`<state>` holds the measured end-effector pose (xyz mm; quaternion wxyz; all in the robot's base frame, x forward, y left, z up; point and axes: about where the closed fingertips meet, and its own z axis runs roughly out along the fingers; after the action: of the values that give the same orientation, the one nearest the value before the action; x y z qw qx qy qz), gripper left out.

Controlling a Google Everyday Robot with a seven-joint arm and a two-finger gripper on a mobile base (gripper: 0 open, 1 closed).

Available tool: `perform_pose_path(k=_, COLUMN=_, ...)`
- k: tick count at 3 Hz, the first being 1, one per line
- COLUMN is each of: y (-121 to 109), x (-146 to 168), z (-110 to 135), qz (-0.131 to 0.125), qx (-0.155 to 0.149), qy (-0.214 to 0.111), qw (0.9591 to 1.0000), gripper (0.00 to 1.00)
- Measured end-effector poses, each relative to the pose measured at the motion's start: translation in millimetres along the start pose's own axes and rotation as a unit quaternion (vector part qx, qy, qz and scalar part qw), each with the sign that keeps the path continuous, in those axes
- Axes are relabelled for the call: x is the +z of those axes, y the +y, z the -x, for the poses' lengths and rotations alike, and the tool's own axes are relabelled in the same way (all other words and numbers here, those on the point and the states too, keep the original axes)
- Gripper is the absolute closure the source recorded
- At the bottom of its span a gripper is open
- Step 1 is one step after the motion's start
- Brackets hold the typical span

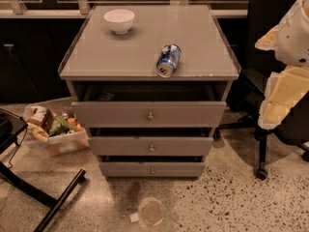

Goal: Open bottom drawer

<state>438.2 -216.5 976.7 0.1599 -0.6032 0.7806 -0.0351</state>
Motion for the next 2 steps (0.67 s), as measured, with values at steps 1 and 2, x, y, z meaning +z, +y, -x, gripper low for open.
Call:
perform_pose_path(k=1, y=0, x=0, z=0, qz=0.000, qx=0.000, qy=0.000, qw=1.0000, gripper=0.00)
perform_pose_path(k=2, y=3, x=19, z=2, qz=0.003, qx=0.022, qy=-0.032, qw=0.9993, gripper=0.00)
